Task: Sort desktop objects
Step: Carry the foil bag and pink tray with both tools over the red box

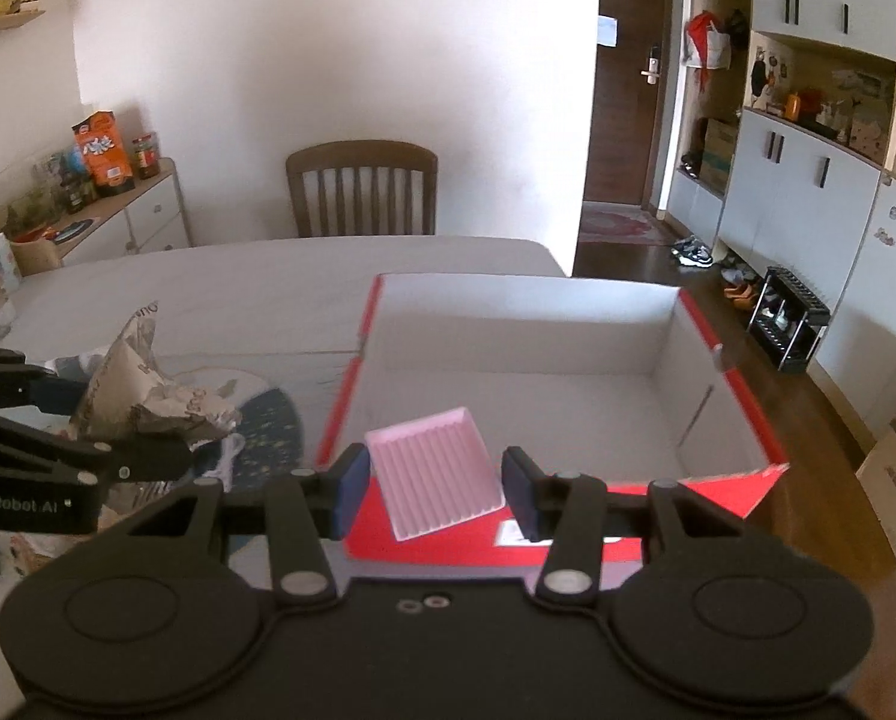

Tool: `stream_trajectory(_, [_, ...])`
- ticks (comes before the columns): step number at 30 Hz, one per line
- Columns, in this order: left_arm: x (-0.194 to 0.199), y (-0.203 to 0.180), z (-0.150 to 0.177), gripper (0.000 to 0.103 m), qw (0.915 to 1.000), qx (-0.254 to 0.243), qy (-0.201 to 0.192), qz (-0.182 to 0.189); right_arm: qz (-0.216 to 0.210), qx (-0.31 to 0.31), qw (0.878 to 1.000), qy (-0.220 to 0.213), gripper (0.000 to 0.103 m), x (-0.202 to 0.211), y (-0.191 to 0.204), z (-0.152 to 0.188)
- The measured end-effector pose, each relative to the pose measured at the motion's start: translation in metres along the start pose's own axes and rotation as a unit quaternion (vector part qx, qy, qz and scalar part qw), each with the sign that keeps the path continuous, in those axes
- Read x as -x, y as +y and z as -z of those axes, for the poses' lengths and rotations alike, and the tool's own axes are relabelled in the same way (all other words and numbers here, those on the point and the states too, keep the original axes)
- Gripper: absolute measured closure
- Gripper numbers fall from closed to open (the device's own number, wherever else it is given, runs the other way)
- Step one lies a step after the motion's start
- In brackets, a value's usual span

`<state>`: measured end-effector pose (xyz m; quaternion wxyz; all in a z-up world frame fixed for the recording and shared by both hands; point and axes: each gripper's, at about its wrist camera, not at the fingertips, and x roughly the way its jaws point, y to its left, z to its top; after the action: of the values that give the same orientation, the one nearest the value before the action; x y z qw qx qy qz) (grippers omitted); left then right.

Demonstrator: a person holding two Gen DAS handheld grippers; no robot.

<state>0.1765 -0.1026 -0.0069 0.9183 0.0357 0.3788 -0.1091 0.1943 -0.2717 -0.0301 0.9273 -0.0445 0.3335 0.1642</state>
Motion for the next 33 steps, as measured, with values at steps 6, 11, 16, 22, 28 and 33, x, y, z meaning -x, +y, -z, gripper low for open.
stream_trajectory(6, [-0.016, -0.02, -0.015, 0.042, 0.9997, -0.022, 0.001, 0.007, 0.007, -0.004, 1.0, -0.004, 0.055, -0.003, -0.025, -0.004])
stream_trajectory(11, [-0.03, -0.031, -0.028, 0.042, 0.9991, -0.039, 0.006, 0.014, 0.011, -0.006, 1.0, -0.005, 0.055, -0.007, -0.039, -0.006])
stream_trajectory(16, [-0.046, -0.038, -0.043, 0.042, 0.9979, -0.061, 0.011, 0.019, 0.017, -0.009, 1.0, -0.002, 0.055, -0.013, -0.055, -0.009])
stream_trajectory(22, [-0.067, -0.042, -0.061, 0.042, 0.996, -0.081, 0.026, 0.028, 0.024, -0.001, 1.0, 0.0, 0.055, -0.024, -0.069, -0.015])
stream_trajectory(28, [-0.09, -0.048, -0.078, 0.042, 0.9932, -0.106, 0.039, 0.028, 0.036, 0.004, 0.999, 0.007, 0.055, -0.038, -0.082, -0.019])
stream_trajectory(33, [-0.115, -0.055, -0.088, 0.042, 0.9898, -0.128, 0.055, 0.026, 0.037, 0.012, 0.999, 0.019, 0.055, -0.052, -0.097, -0.026])
